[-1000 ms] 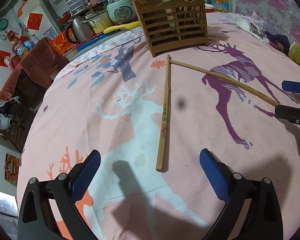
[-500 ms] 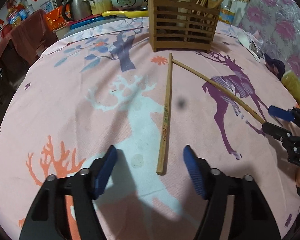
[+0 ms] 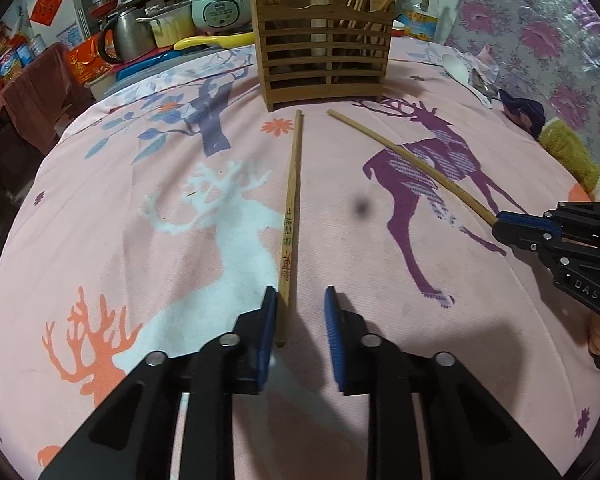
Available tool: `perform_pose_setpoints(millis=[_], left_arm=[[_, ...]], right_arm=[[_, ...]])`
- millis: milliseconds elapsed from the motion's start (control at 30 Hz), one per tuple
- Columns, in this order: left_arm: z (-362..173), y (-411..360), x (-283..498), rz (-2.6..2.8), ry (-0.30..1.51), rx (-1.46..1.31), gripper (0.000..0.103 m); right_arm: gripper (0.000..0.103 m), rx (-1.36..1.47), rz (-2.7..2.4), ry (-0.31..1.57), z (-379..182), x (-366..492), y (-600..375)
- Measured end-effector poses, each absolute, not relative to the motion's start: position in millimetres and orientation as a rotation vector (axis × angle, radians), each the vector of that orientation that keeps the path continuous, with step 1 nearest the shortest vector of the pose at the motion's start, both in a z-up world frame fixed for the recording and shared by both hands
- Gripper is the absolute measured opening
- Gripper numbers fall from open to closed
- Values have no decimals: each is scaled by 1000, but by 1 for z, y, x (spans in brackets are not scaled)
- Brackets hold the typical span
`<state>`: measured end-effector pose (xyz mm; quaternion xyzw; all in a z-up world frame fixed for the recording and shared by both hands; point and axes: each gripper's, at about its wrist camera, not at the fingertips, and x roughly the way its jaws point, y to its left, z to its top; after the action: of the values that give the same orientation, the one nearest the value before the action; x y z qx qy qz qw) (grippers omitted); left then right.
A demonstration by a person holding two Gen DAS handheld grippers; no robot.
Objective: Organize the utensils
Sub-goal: 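Close the right tool on one chopstick while the left tool closes on another, then lift both chopsticks and lower them into the wooden holder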
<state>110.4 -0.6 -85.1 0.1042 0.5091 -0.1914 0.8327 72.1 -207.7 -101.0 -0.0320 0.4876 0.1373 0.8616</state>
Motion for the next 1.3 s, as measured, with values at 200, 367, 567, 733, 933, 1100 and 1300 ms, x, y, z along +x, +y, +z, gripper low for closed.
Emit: perform_pose_setpoints(millis=[200,367,567,733,933,1100,1300], left_arm=[[-79,6,113,-430,1090,152,6],[-51,15,112,-423,1007,97,6],[5,16,120,-392,895,71,6],[50,5,131,-397,825,49,6],[82,-21,153,-424,803,47,6],[102,-42,178,-440,802,55,6],[153,-52,204,-422,696,25,6]], right_arm=[[6,-65,272,1006,-98,70,-209],[7,-77,242,936,-82,67,-212],[6,-69,203,801,-36,65,-215],[6,-69,180,698,11,69,-215],[6,-37,177,640,54,86,-215],[6,-5,185,613,72,105,-211],[6,45,175,494,109,120,-214]])
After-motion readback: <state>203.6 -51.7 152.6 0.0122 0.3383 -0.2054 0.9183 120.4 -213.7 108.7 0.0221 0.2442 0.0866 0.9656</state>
